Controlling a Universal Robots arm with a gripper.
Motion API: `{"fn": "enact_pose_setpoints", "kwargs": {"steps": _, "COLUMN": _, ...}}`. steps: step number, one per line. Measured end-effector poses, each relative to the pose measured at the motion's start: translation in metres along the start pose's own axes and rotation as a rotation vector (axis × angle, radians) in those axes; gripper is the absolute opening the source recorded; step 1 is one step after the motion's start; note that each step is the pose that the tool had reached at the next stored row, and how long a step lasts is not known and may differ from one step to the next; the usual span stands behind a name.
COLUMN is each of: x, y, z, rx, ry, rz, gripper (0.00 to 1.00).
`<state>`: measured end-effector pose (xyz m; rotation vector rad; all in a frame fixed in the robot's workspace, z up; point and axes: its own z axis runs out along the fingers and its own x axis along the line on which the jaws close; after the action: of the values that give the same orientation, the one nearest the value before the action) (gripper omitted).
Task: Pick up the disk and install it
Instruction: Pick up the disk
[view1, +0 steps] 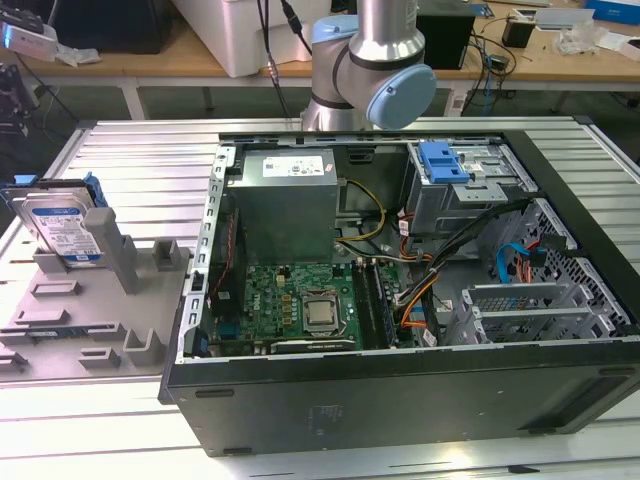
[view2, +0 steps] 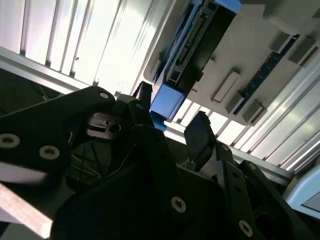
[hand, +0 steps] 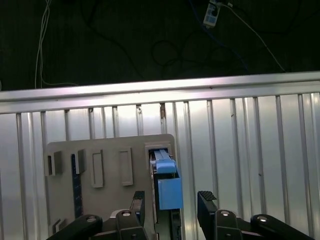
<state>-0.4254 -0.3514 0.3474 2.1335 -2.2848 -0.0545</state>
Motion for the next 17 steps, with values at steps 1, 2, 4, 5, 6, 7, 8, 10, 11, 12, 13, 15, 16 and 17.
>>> {"fn": "enact_pose_setpoints", "kwargs": {"steps": 1, "x": 0.0, "y": 0.0, "z": 0.0008, "rx": -0.0001, "ry": 0.0001, "rz": -0.001, "gripper": 0.54}}
{"fn": "enact_pose_setpoints", "kwargs": {"steps": 2, "x": 0.0, "y": 0.0, "z": 0.0015, "rx": 0.0, "ry": 0.0001, "rz": -0.003, "gripper": 0.54}}
{"fn": "enact_pose_setpoints", "kwargs": {"steps": 4, "x": 0.0, "y": -0.0001, "z": 0.0035, "rx": -0.0001, "ry": 0.0003, "rz": -0.006, "gripper": 0.54}}
{"fn": "enact_pose_setpoints", "kwargs": {"steps": 5, "x": 0.0001, "y": -0.0001, "z": 0.0042, "rx": -0.0001, "ry": 0.0004, "rz": -0.007, "gripper": 0.54}}
{"fn": "enact_pose_setpoints", "kwargs": {"steps": 6, "x": 0.0001, "y": -0.0001, "z": 0.0056, "rx": -0.0001, "ry": 0.0005, "rz": -0.009, "gripper": 0.54}}
{"fn": "enact_pose_setpoints", "kwargs": {"steps": 7, "x": 0.0001, "y": -0.0001, "z": 0.0067, "rx": -0.0001, "ry": 0.0007, "rz": -0.011, "gripper": 0.54}}
{"fn": "enact_pose_setpoints", "kwargs": {"steps": 8, "x": 0.0001, "y": -0.0001, "z": 0.0074, "rx": -0.0002, "ry": 0.0007, "rz": -0.012, "gripper": 0.54}}
{"fn": "enact_pose_setpoints", "kwargs": {"steps": 10, "x": 0.0001, "y": -0.0001, "z": 0.0089, "rx": -0.0002, "ry": 0.0008, "rz": -0.014, "gripper": 0.54}}
{"fn": "enact_pose_setpoints", "kwargs": {"steps": 11, "x": 0.0002, "y": -0.0001, "z": 0.0097, "rx": -0.0002, "ry": 0.0009, "rz": -0.016, "gripper": 0.54}}
{"fn": "enact_pose_setpoints", "kwargs": {"steps": 12, "x": 0.0002, "y": 0.0, "z": 0.0105, "rx": -0.0002, "ry": 0.001, "rz": -0.017, "gripper": 0.54}}
{"fn": "enact_pose_setpoints", "kwargs": {"steps": 13, "x": 0.0002, "y": 0.0, "z": 0.0113, "rx": -0.0003, "ry": 0.0011, "rz": -0.018, "gripper": 0.54}}
{"fn": "enact_pose_setpoints", "kwargs": {"steps": 15, "x": 0.0003, "y": 0.0009, "z": 0.0133, "rx": -0.0005, "ry": 0.0014, "rz": -0.021, "gripper": 0.54}}
{"fn": "enact_pose_setpoints", "kwargs": {"steps": 16, "x": 0.0003, "y": 0.0013, "z": 0.014, "rx": -0.0005, "ry": 0.0014, "rz": -0.022, "gripper": 0.54}}
{"fn": "enact_pose_setpoints", "kwargs": {"steps": 17, "x": 0.0004, "y": 0.0022, "z": 0.0155, "rx": -0.0003, "ry": 0.0014, "rz": -0.024, "gripper": 0.54}}
